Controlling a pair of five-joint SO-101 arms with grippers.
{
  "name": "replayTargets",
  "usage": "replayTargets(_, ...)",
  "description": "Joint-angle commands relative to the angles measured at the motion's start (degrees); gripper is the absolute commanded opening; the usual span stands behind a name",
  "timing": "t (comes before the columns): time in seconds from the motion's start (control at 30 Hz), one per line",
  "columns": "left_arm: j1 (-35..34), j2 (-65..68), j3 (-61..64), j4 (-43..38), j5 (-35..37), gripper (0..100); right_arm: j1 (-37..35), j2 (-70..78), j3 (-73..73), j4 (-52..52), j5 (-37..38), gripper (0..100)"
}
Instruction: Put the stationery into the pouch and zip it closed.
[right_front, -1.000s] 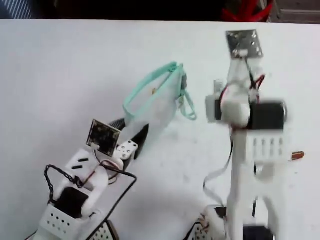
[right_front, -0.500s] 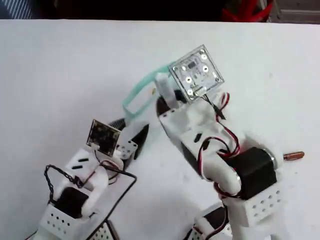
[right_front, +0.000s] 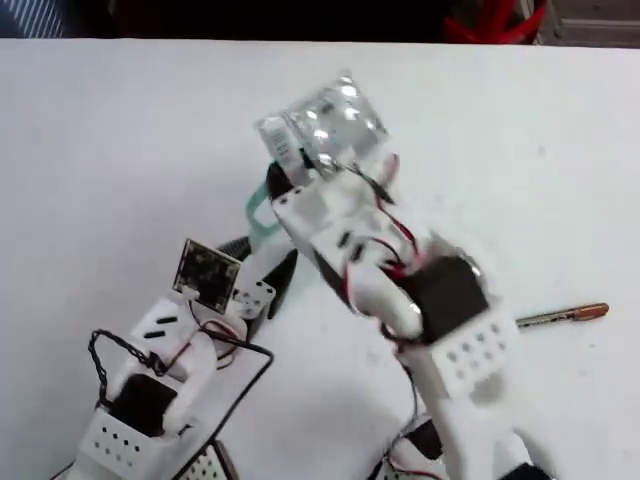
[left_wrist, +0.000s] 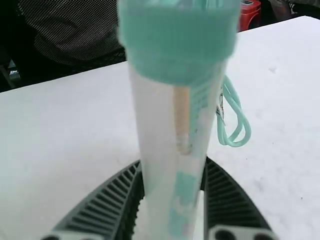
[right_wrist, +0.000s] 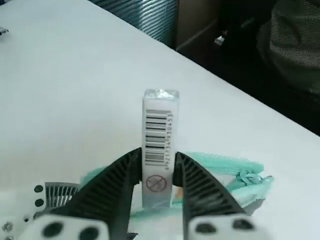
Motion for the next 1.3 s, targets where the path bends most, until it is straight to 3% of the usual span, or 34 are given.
replayTargets(0.0, -0.22, -0.84, -2.64, -1.23, 0.53, 17, -0.48, 1.63, -0.44, -1.45, 0.09, 1.7)
replayTargets(0.2, -0.31, -0.84, -2.73, -1.23, 0.53, 17, -1.01, 2.15, -0.35, -1.45, -4.75, 1.7)
replayTargets(0.43, -0.57, -0.84, -2.81, -1.23, 0.79, 17, -4.7, 1.63, 3.6, -1.19, -4.75, 2.3)
replayTargets(0.63, -0.57, -0.84, -2.81, -1.23, 0.79, 17, -3.21, 1.63, 3.25, 4.09, -5.01, 23.4)
replayTargets(1.17, -0.57, -0.84, -2.73, -1.23, 0.53, 17, -0.92, -4.7, -2.29, 7.25, -4.66, 23.6)
replayTargets(1.27, -0.57, -0.84, -2.73, -1.23, 0.53, 17, 1.63, -4.79, -2.46, 6.02, -4.66, 18.7)
